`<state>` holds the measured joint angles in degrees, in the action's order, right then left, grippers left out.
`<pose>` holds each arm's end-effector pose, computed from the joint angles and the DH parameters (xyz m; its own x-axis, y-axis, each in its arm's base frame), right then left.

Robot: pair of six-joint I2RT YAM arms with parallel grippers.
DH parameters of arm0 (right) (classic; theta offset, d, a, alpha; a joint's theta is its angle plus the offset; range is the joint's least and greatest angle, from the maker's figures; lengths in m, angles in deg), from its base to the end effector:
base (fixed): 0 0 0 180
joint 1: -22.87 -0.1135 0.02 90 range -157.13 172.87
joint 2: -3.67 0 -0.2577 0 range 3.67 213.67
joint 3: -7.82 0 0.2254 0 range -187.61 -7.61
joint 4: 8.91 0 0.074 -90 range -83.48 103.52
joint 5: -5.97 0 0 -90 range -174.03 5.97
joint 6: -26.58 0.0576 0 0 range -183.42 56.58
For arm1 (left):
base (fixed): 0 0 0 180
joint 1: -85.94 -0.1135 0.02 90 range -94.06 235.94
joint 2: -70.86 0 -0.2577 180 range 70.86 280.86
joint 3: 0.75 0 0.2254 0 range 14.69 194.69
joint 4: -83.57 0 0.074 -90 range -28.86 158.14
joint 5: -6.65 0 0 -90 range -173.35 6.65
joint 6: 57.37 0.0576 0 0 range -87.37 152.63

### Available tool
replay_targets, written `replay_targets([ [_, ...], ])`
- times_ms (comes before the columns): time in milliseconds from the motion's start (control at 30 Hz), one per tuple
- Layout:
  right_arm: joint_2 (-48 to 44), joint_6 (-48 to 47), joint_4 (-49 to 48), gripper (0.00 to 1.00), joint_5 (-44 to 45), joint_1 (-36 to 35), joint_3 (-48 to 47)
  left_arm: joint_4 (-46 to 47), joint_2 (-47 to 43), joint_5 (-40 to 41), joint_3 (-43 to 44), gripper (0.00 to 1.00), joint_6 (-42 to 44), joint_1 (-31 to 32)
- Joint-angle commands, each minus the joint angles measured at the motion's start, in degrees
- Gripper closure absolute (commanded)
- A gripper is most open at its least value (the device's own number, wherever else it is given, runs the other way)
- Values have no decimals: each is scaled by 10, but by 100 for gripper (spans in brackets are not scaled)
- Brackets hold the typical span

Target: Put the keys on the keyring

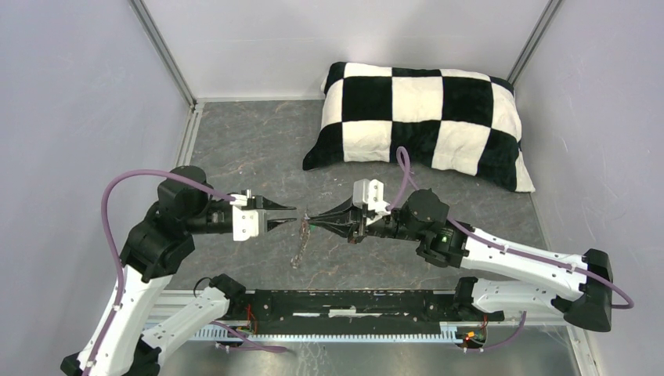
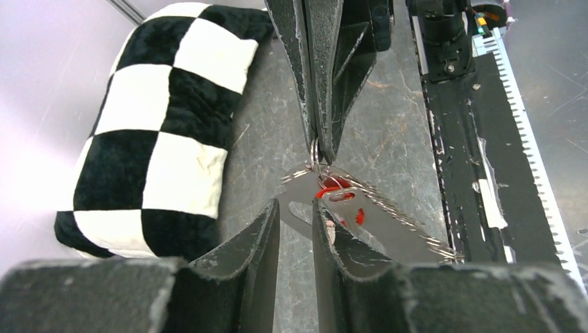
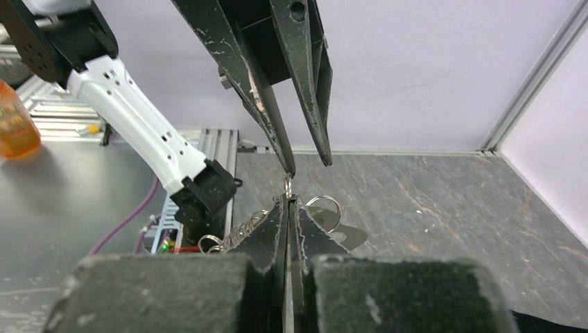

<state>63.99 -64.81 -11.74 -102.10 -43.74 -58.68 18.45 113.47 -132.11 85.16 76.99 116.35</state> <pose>0.0803 0.2307 0.3818 0.0863 0.1414 -0.9862 -0.9924 0.0997 -0.0725 0.0629 -0.0871 0.4009 0.4250 0.2850 -0.8592 0.8931 0.0223 0.4492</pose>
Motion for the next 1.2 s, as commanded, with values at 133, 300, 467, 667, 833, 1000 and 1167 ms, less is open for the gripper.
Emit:
replay_targets([
  [133,-14,80,-200,99,7,2,41,62,-21,-13,-18,72,-49,1],
  [300,-2,114,-253,99,4,1,64,60,-12,-21,-5,72,-65,1],
  [467,9,132,-293,99,2,1,78,77,-4,-30,2,70,-100,1],
  [667,28,142,-313,99,-16,1,71,93,-3,-47,-5,68,-130,1],
  [833,35,135,-307,99,-17,2,69,106,-2,-51,3,73,-158,2],
  [1000,38,125,-290,99,-15,1,65,106,-1,-55,4,87,-168,1],
  [1167,30,104,-259,99,3,1,63,92,-6,-62,7,93,-160,1],
])
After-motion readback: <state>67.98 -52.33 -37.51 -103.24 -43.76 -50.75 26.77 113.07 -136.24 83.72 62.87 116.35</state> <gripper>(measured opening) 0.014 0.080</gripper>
